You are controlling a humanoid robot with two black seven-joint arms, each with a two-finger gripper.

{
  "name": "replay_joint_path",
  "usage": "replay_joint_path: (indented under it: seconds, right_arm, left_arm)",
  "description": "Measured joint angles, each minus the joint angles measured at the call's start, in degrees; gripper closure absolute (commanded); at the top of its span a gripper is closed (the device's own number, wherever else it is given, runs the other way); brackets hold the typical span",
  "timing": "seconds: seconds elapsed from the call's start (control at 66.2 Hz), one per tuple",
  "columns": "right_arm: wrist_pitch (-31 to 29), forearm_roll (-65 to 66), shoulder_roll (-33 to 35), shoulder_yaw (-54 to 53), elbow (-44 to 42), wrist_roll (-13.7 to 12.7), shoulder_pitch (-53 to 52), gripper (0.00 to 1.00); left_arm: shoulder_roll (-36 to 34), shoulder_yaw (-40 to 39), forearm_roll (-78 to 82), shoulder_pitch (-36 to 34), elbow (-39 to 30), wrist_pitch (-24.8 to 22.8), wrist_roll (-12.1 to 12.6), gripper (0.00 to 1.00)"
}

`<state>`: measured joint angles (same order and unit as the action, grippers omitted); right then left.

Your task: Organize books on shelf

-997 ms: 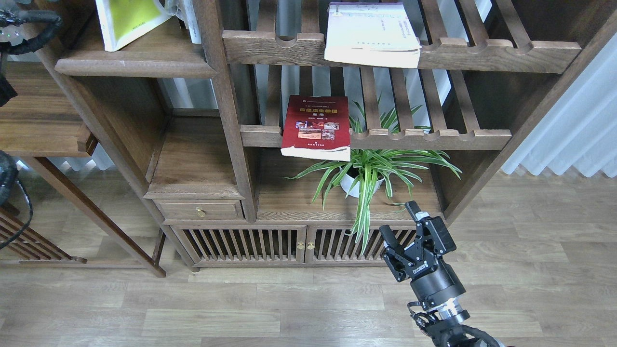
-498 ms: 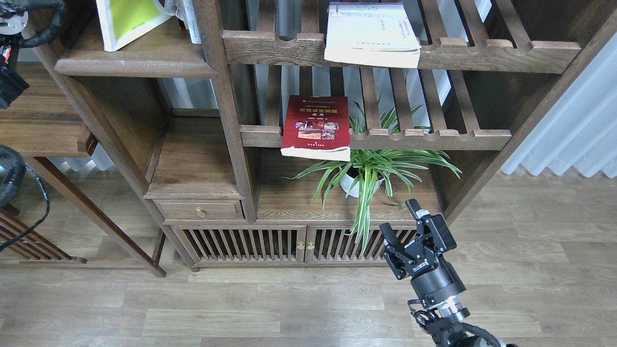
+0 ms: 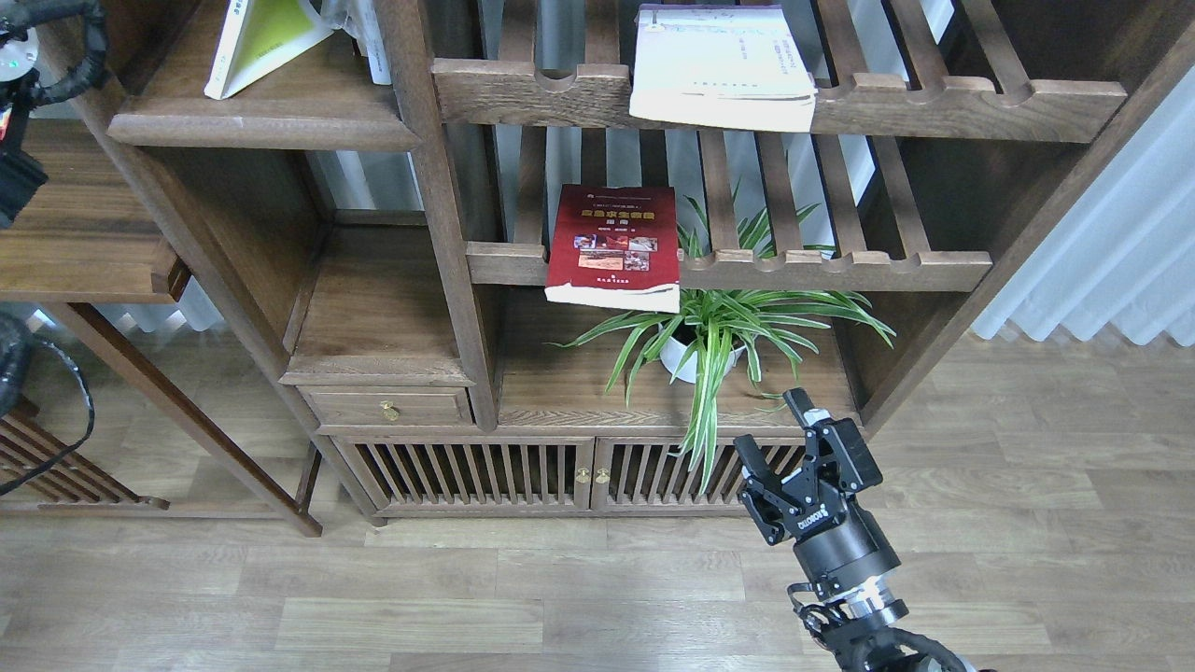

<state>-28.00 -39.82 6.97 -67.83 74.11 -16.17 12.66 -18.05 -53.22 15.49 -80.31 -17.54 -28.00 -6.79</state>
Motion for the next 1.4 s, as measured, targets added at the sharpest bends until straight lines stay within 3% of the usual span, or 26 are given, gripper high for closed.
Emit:
replay_joint_path:
  seconds: [0.498, 0.544, 0.559, 0.649, 1.178, 1.404]
  right_arm:
    - [0.0, 0.0, 0.0, -0.1, 0.0, 0.0, -1.4, 0.02]
    - [0.0, 0.0, 0.0, -0.1, 0.0, 0.0, -1.4, 0.02]
    - [0.0, 0.0, 0.0, -0.1, 0.0, 0.0, -1.4, 0.02]
    - [0.0, 0.0, -0.4, 0.0, 0.1, 0.1, -1.4, 0.02]
    - [0.0, 0.0, 1.1, -0.1, 0.4, 0.1, -1.0, 0.02]
    - [0.0, 0.0, 3.6, -3.3, 5.7, 0.1, 1.0, 0.02]
  left_arm:
    - [0.6, -0.4, -2.3, 3.3, -5.1, 0.0, 0.2, 0.33]
    - [0.0, -0.5, -2.3, 3.7, -6.0, 0.0, 0.5, 0.28]
    - [-0.2, -0.5, -2.3, 3.8, -6.3, 0.0, 0.6, 0.21]
    - [-2.7, -0.5, -2.4, 4.8, -9.6, 0.0, 0.8, 0.00]
    - [-8.4, -0.6, -5.5, 15.3, -26.5, 0.0, 0.9, 0.00]
    - [-13.0, -0.7, -9.4, 25.4, -40.7, 0.0, 1.0, 0.00]
